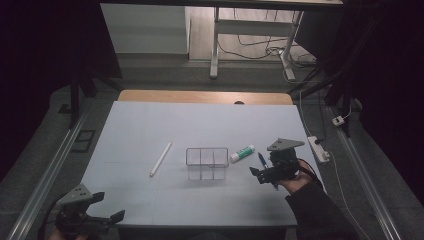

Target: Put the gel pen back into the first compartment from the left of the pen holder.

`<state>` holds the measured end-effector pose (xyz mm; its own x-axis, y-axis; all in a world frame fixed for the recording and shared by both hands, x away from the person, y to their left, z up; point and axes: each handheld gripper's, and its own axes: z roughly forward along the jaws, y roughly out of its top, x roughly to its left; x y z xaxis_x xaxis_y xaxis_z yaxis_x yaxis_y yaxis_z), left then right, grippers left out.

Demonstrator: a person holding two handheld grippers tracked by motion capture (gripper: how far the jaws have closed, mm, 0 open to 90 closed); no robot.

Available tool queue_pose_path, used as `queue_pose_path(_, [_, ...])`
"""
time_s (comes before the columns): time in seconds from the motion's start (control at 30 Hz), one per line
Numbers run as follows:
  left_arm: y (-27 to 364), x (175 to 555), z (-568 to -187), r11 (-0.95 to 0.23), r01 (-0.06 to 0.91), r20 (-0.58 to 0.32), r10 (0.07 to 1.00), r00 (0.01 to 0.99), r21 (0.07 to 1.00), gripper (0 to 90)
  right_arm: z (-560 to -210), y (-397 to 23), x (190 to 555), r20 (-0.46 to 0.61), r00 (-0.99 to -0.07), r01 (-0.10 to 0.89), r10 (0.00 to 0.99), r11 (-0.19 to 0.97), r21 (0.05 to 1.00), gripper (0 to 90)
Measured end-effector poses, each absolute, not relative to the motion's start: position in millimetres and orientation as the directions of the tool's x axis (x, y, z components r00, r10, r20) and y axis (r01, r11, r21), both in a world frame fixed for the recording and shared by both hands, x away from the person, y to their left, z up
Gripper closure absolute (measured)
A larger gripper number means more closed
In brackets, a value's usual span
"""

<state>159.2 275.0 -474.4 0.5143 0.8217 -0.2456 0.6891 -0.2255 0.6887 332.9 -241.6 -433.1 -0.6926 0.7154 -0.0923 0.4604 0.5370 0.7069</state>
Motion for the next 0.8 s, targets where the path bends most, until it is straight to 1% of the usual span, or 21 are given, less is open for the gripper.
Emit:
queue_pose_path(0.17, [274.9, 159.5, -474.4, -0.225, 0.691, -0.247, 0.822, 0.513, 0.687, 2.0, -439.7, -248.5, 342.6, -0.113, -0.656, 0.498, 0.747, 0.54, 0.678, 0.0])
queue_pose_path(0.4, [275.0, 159.8, -474.7, -0.224, 0.694, -0.249, 0.823, 0.51, 0.684, 2.0, -451.8, -255.4, 365.9, -0.148, -0.58, 0.561, 0.801, 0.524, 0.64, 0.0])
queue_pose_path(0.6, [275.2, 160.1, -474.8, -0.222, 0.696, -0.251, 0.823, 0.509, 0.683, 2.0, -461.1, -254.2, 383.5, -0.166, -0.551, 0.593, 0.818, 0.524, 0.611, 0.0])
queue_pose_path(0.8, [275.4, 160.3, -474.9, -0.221, 0.698, -0.254, 0.823, 0.508, 0.681, 2.1, -472.6, -255.4, 398.6, -0.153, -0.522, 0.646, 0.839, 0.506, 0.572, 0.0])
